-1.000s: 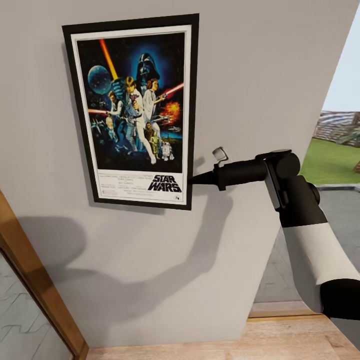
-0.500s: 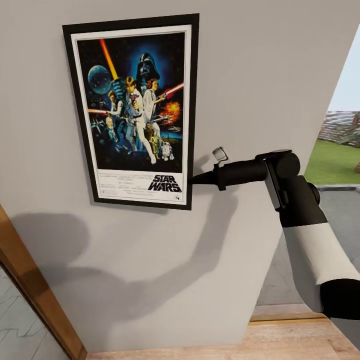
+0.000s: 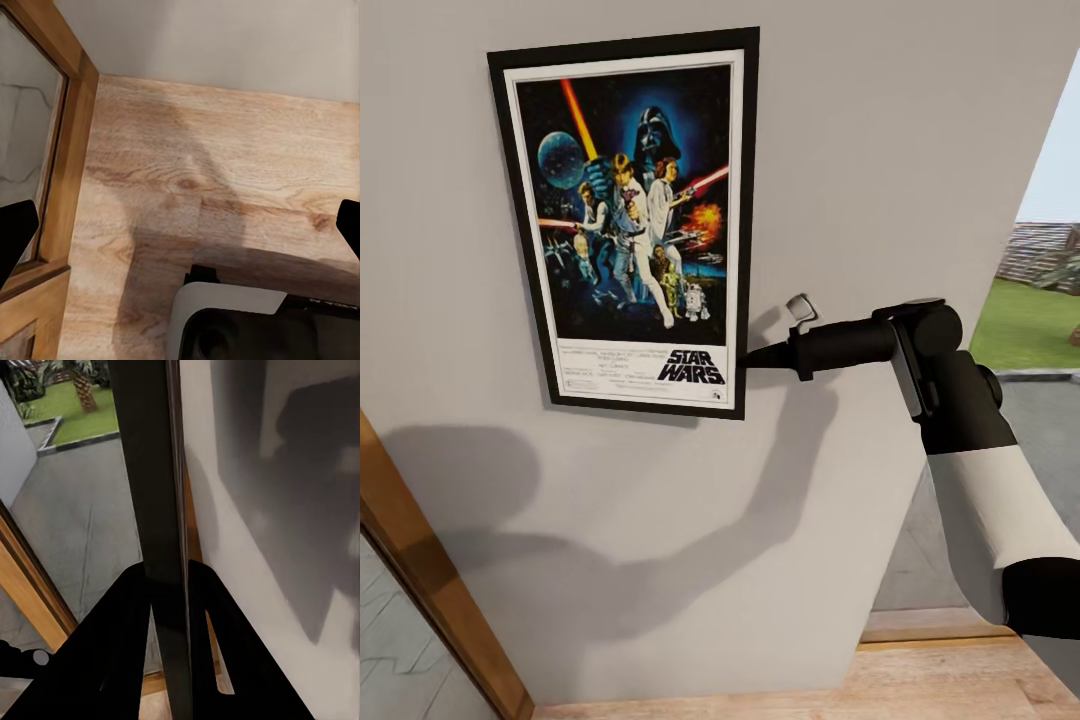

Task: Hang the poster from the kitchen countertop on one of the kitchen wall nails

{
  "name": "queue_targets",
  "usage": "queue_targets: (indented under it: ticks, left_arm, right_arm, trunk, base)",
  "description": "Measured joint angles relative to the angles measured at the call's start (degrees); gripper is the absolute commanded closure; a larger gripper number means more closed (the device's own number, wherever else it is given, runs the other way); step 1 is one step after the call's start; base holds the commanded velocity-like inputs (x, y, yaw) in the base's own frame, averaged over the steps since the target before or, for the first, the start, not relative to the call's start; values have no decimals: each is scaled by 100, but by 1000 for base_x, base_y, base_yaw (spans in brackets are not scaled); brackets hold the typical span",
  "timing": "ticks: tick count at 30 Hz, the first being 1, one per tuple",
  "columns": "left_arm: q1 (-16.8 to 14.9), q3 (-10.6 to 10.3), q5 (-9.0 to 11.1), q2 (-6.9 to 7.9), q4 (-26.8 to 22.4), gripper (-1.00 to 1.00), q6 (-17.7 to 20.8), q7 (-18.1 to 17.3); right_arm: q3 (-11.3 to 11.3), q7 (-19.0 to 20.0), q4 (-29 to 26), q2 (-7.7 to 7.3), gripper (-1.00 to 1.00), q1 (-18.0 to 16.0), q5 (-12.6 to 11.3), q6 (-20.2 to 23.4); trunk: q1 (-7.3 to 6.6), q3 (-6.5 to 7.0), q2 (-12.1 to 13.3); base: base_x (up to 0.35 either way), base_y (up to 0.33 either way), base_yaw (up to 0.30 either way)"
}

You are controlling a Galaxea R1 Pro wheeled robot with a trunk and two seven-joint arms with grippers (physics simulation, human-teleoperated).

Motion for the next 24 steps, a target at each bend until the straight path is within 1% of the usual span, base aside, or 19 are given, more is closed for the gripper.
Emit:
queue_targets:
  ticks: [14, 18, 19, 20, 21, 22, 23, 24]
  left_arm:
    - [0, 0, 0, 0, 0, -100, 0, 0]
    - [1, 0, 5, 39, 18, -100, 6, -2]
    - [1, -2, 6, 44, 23, -100, 6, -4]
    - [2, -1, 7, 49, 24, -100, 7, -5]
    - [3, -1, 7, 53, 24, -100, 7, -6]
    - [1, -2, 8, 55, 24, -100, 7, -6]
    - [2, 0, 8, 56, 23, -100, 8, -6]
    - [1, 0, 8, 57, 28, -100, 8, -6]
  right_arm:
    - [0, 0, 0, 0, 100, 0, 0, 0]
    - [-6, -2, -1, 0, 100, 0, -1, 0]
    - [764, 400, -514, -15, 100, 9, -931, -807]
    - [697, 379, -426, -32, 100, 2, -854, -776]
    - [682, 349, -408, -54, 100, 5, -877, -767]
    - [648, 408, -47, -6, -100, 9, -704, -1157]
    - [77, 4, -1, -2, -100, 0, -17, -51]
    - [-6, -7, -1, 0, -100, 0, -2, 5]
  trunk:
    - [0, 0, 0]
    - [-2, 0, -1]
    - [0, 0, 6]
    - [-1, 0, 4]
    - [1, 0, 8]
    - [1, 0, 5]
    - [0, 0, 1]
    - [-1, 0, -1]
  base:
    - [0, 0, 0]
    - [139, 0, 0]
    - [247, 0, 0]
    - [195, 0, 0]
    - [125, 0, 0]
    - [100, 0, 0]
    - [51, 0, 0]
    - [33, 0, 0]
